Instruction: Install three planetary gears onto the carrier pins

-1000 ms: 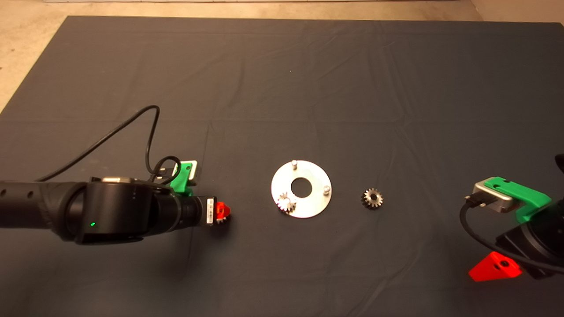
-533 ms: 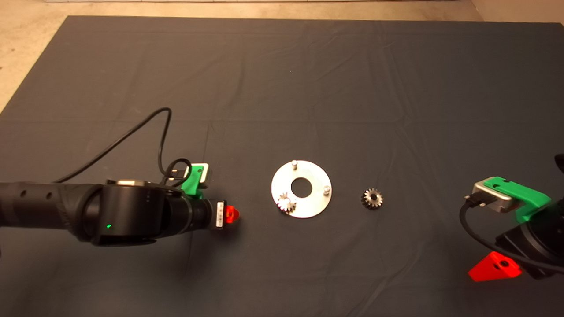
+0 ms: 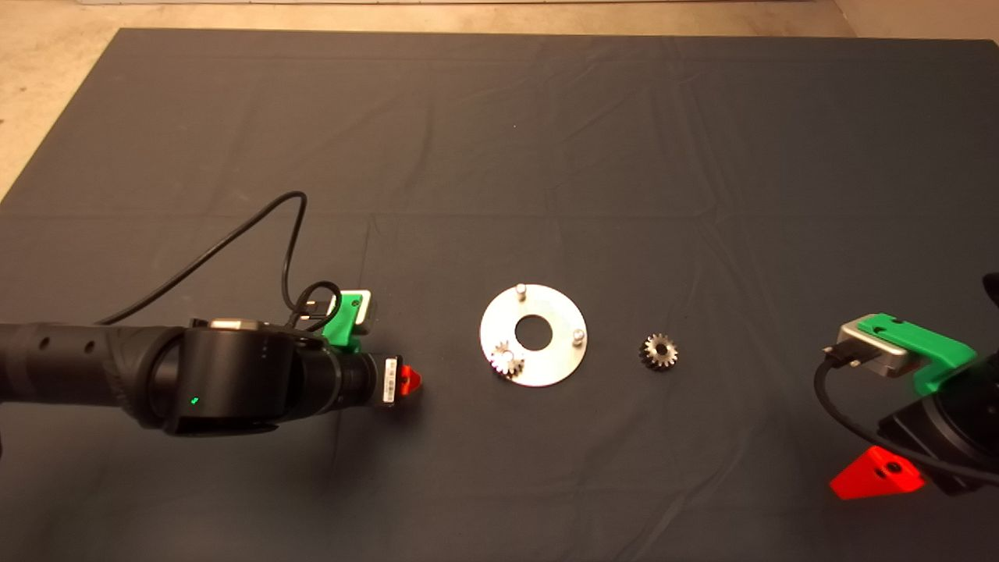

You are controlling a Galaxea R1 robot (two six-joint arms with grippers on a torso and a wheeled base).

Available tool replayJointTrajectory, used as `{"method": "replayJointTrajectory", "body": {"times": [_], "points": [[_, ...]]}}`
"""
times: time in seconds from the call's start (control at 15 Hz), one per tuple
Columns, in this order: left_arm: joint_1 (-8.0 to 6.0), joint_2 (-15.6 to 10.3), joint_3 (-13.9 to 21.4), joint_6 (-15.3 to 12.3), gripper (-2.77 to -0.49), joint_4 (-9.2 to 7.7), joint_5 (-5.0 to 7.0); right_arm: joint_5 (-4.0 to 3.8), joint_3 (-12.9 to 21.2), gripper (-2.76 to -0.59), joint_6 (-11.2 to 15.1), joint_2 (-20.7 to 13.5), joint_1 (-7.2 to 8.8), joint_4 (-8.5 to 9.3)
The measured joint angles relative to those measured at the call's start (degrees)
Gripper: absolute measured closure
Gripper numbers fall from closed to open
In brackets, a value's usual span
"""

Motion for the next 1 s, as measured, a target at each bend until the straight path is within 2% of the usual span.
{"method": "replayJointTrajectory", "body": {"times": [0.07, 0.2, 0.33, 0.47, 0.53, 0.73, 0.8, 1.0], "points": [[0.0, 0.02, 0.0, 0.0, -2.24, 0.04, 0.01, 0.01, 0.0, -2.75, 0.0, 0.0, 0.0, 0.0], [0.0, 0.13, 0.0, 0.0, -2.23, 0.09, 0.02, 0.06, 0.0, -2.75, 0.0, 0.0, 0.0, 0.0], [0.0, 0.43, 0.0, 0.0, -2.08, 0.11, 0.04, 0.04, 0.0, -2.75, 0.0, -0.02, 0.0, 0.0], [0.0, 0.59, 0.0, 0.05, -2.08, 0.11, 0.04, 0.06, 0.0, -2.75, 0.0, -0.02, 0.0, 0.0], [0.0, 0.59, 0.0, 0.27, -1.97, 0.11, 0.13, 0.04, 0.0, -2.75, 0.0, -0.02, 0.0, 0.0], [0.0, 0.73, 0.02, 0.75, -1.94, 0.11, 0.15, 0.04, 0.0, -2.75, 0.0, -0.02, 0.0, 0.0], [0.0, 0.79, 0.02, 0.88, -1.84, 0.11, 0.13, 0.06, 0.0, -2.75, 0.0, -0.02, 0.0, 0.0], [0.0, 0.76, 0.02, 0.88, -1.78, 0.11, 0.18, 0.04, 0.0, -2.75, 0.0, -0.02, 0.0, 0.0]]}}
